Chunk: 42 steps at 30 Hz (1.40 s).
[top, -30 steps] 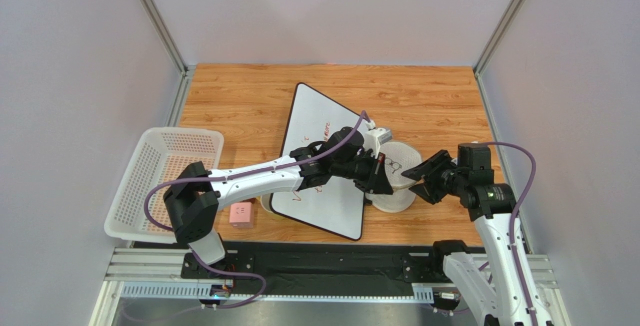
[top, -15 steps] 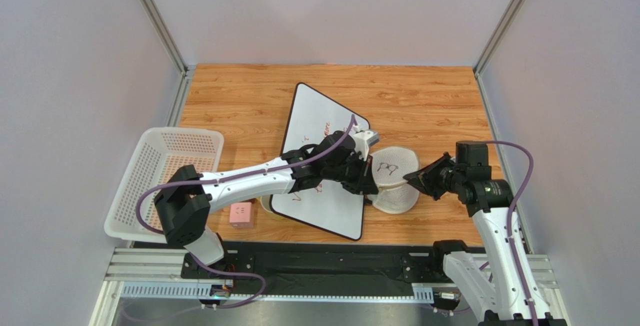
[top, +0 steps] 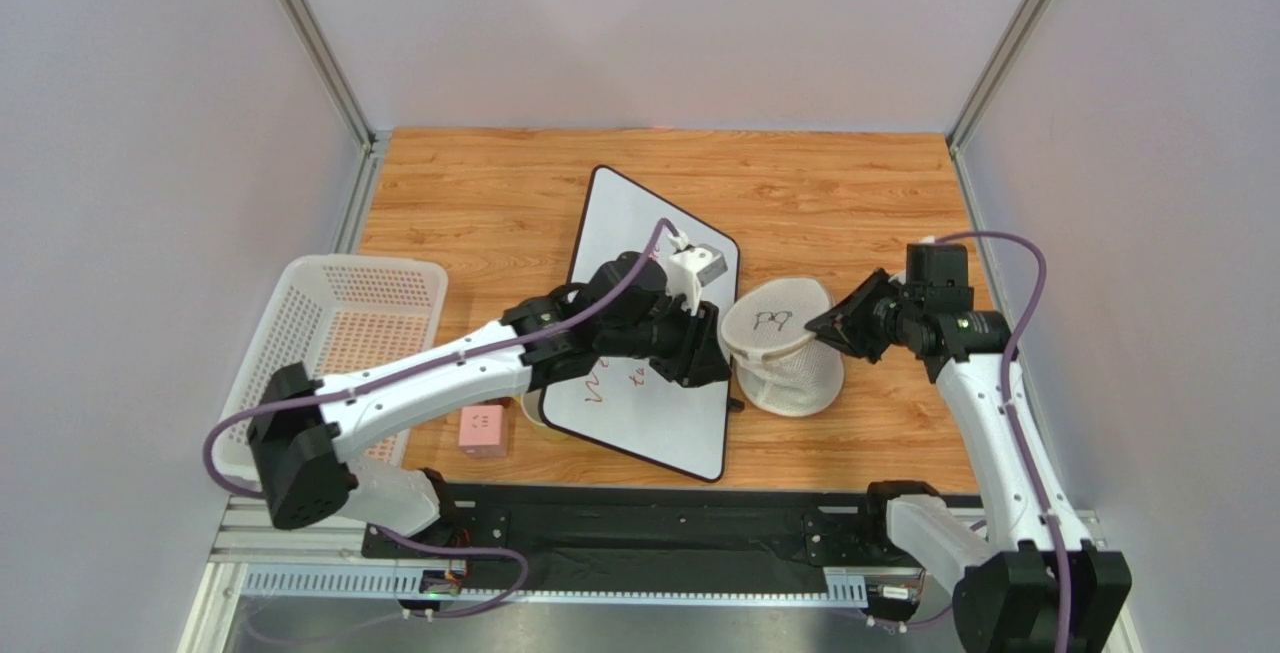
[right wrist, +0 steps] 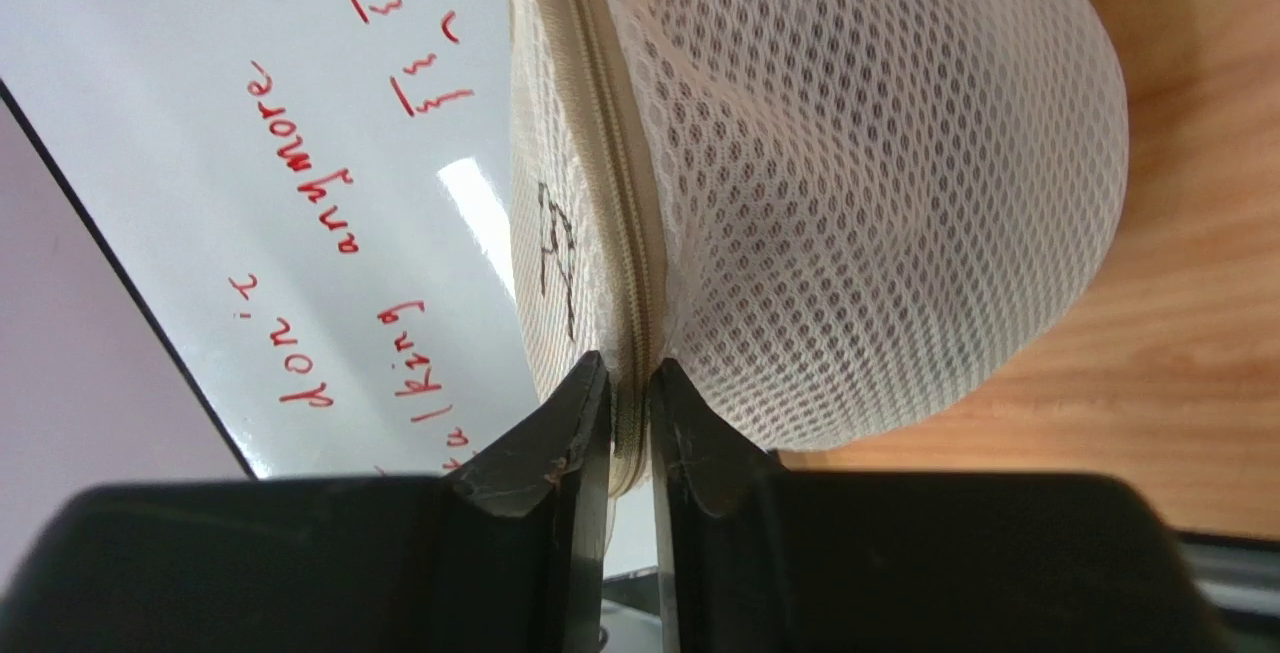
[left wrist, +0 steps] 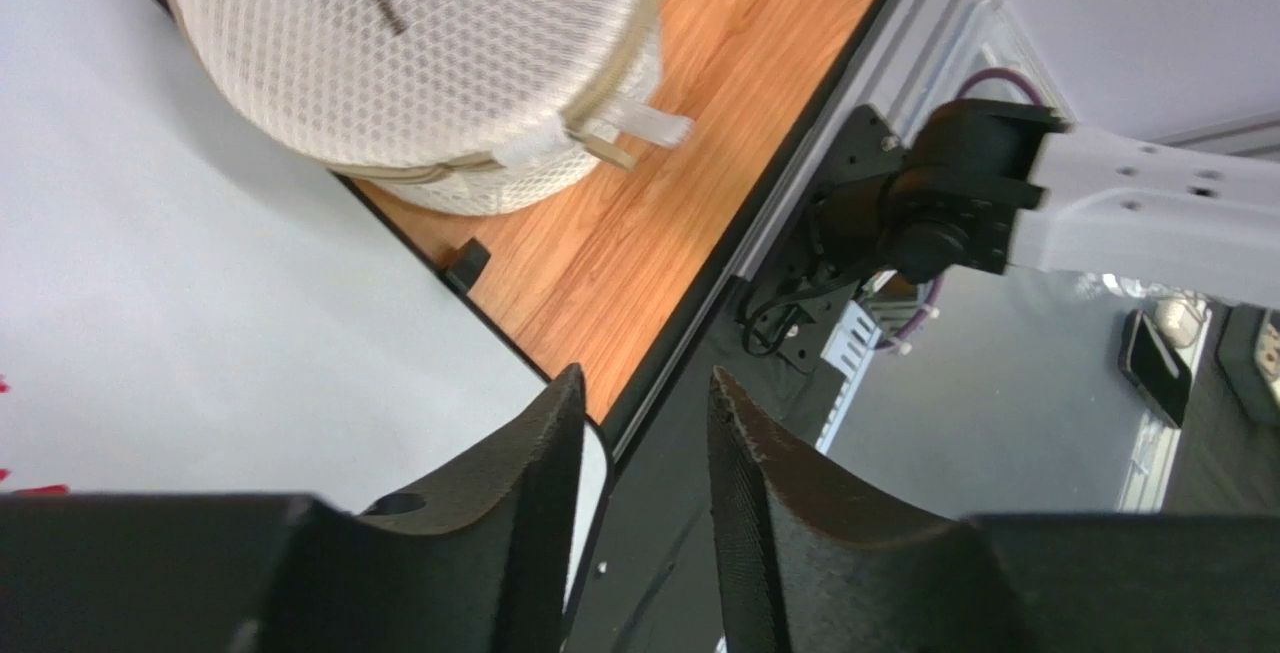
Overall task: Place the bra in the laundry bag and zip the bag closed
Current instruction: Zip the zipper on the laundry bag, then reset both arms
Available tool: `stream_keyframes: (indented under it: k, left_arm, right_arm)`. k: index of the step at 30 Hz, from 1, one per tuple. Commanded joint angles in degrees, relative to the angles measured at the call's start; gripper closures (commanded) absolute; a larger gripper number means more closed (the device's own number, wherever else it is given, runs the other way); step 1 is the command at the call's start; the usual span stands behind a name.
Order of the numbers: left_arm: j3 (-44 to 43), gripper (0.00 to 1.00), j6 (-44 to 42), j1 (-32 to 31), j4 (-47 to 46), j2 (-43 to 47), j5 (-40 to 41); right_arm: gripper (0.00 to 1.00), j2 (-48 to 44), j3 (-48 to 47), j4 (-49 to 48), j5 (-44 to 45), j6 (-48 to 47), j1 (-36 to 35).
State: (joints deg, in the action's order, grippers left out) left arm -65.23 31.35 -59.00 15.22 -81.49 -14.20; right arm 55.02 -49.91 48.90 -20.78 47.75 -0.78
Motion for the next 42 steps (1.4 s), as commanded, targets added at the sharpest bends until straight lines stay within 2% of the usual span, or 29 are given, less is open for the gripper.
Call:
stream_keyframes:
  k: [1,2,3,5,9,11,12,13,14,15,17,18,20,22,24,26,28,31,33,38,39,41,42]
  left_arm:
    - [-1.9,0.55,-4.0,0.1,2.2,10.1,-1.9]
    - [-1.7,0.54,-3.9,0.1,2.4,11.5,-2.2]
    - [-0.9,0.53,-3.9,0.0,2.6,14.3,-2.2]
    - [0.3,0.52,-3.6,0.0,3.3,17.4,-1.5]
    - [6.2,0.50,-2.0,0.1,3.7,28.1,2.1]
    - [8.4,0.48,-1.3,0.1,5.0,31.9,5.1]
    - [10.5,0.48,-1.2,0.1,5.6,35.4,6.8]
    - [11.5,0.46,-1.0,0.1,6.1,37.3,7.7]
    - [13.4,0.44,-0.9,0.1,7.7,40.7,8.6]
    - [14.4,0.44,-0.5,0.1,8.7,42.5,10.8]
    - [18.1,0.43,0.5,0.1,10.3,49.2,13.6]
    - [19.4,0.43,1.8,0.1,10.4,51.8,15.7]
    - [23.5,0.41,3.0,0.1,10.8,60.4,17.8]
    - [25.8,0.41,4.1,0.1,11.8,66.1,20.7]
    - [28.9,0.40,4.5,0.1,12.5,74.7,23.2]
    - [32.5,0.39,4.9,0.1,11.8,84.1,23.7]
    - [35.3,0.39,3.7,0.1,10.7,89.2,21.4]
    - [35.0,0.41,1.2,0.2,7.4,85.1,9.9]
    - [37.5,0.41,2.0,0.2,4.7,86.9,4.9]
    - [46.8,0.42,6.3,0.1,-6.8,89.0,-9.7]
    - [48.0,0.42,7.4,0.1,-12.4,88.4,-11.7]
    - [54.8,0.42,13.7,0.0,-22.7,89.0,-18.4]
    - [56.9,0.41,16.0,-0.1,-33.8,88.6,-20.0]
  right_arm:
    - [0.75,5.3,-7.5,-8.0,0.6,-8.1,0.2]
    - [0.62,7.8,-8.7,-7.8,0.7,-10.0,0.2]
    - [0.54,9.2,-10.0,-7.1,1.7,-11.7,0.2]
    - [0.35,13.0,-16.0,-0.8,4.9,-15.0,0.2]
    - [0.27,14.4,-24.1,8.6,18.8,-22.8,-2.4]
    - [0.23,11.4,-26.6,10.9,24.7,-23.5,-7.4]
    - [0.18,10.3,-27.3,11.5,29.1,-23.7,-9.4]
    - [0.15,9.2,-28.0,12.2,30.6,-23.4,-11.5]
    - [0.05,7.1,-28.4,12.3,31.7,-23.1,-15.4]
    - [0.02,6.2,-28.3,12.1,30.9,-22.7,-17.0]
    - [0.00,2.4,-26.1,7.9,27.0,-21.4,-20.9]
    - [0.00,0.6,-21.6,5.4,24.6,-20.6,-22.4]
    - [0.00,-5.7,-15.4,-4.7,23.0,-17.3,-26.3]
    - [0.00,-12.0,-5.7,-16.4,16.8,-15.4,-27.9]
    - [0.00,-15.0,-0.6,-22.2,11.6,-11.3,-28.6]
    - [0.00,-19.1,6.6,-29.3,8.9,-8.0,-28.7]
    - [0.00,-23.5,13.7,-35.4,6.4,-6.3,-28.8]
    - [0.00,-30.7,23.5,-42.8,5.7,-2.0,-28.8]
    - [0.00,-37.1,27.2,-45.2,7.6,1.5,-28.8]
    - [0.00,-53.6,38.2,-42.5,12.6,6.2,-28.9]
    - [0.00,-59.0,39.4,-41.8,12.5,7.6,-28.8]
    - [0.00,-56.7,40.1,-41.8,8.5,8.4,-28.8]
    - [0.00,-55.5,41.0,-44.5,6.8,9.6,-28.9]
